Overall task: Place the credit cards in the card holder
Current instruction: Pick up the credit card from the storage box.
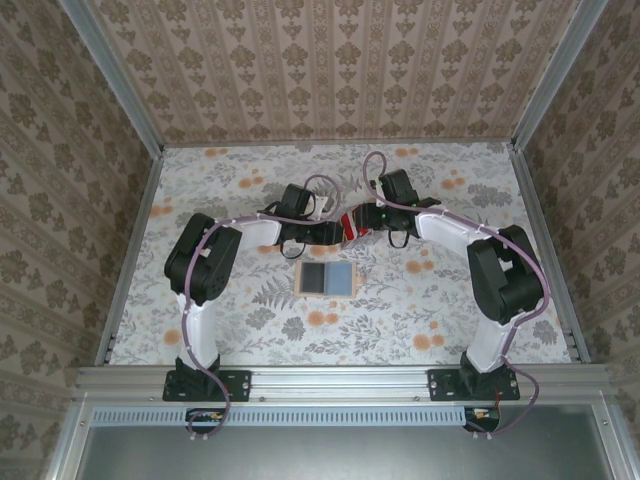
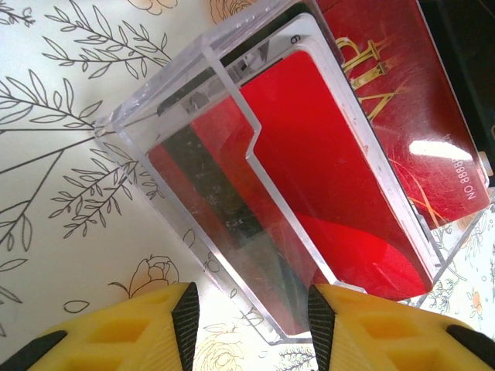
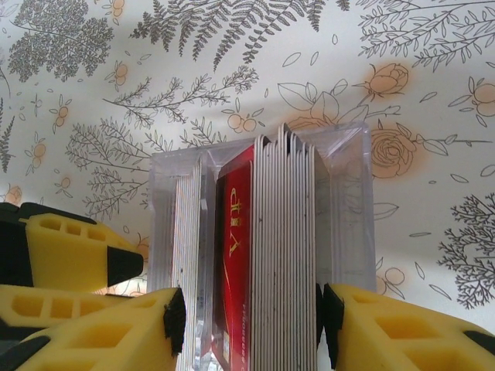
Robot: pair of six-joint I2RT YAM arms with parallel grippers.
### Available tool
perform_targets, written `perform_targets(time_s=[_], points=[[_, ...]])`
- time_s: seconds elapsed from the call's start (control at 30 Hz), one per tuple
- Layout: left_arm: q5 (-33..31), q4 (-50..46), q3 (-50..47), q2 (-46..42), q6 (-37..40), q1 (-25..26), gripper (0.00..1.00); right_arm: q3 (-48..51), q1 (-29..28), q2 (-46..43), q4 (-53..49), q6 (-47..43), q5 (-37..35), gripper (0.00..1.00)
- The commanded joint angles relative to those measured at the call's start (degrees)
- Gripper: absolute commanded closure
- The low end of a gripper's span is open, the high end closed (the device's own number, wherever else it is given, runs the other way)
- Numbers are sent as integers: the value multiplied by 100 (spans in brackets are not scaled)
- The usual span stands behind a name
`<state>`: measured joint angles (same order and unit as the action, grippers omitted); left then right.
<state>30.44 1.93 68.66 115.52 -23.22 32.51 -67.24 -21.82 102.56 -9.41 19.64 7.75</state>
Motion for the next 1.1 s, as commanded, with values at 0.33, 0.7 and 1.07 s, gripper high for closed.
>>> perform_targets(time_s=[0.33, 0.7, 1.07], points=[[14, -52, 77, -81, 179, 27, 55, 215, -132, -347, 101, -14, 155, 47], [-27, -75, 83, -87, 186, 27, 55, 385, -127, -587, 259, -29, 89, 48], [-20, -84, 85, -92, 184, 27, 55, 475, -89, -674, 344, 17, 53, 54]])
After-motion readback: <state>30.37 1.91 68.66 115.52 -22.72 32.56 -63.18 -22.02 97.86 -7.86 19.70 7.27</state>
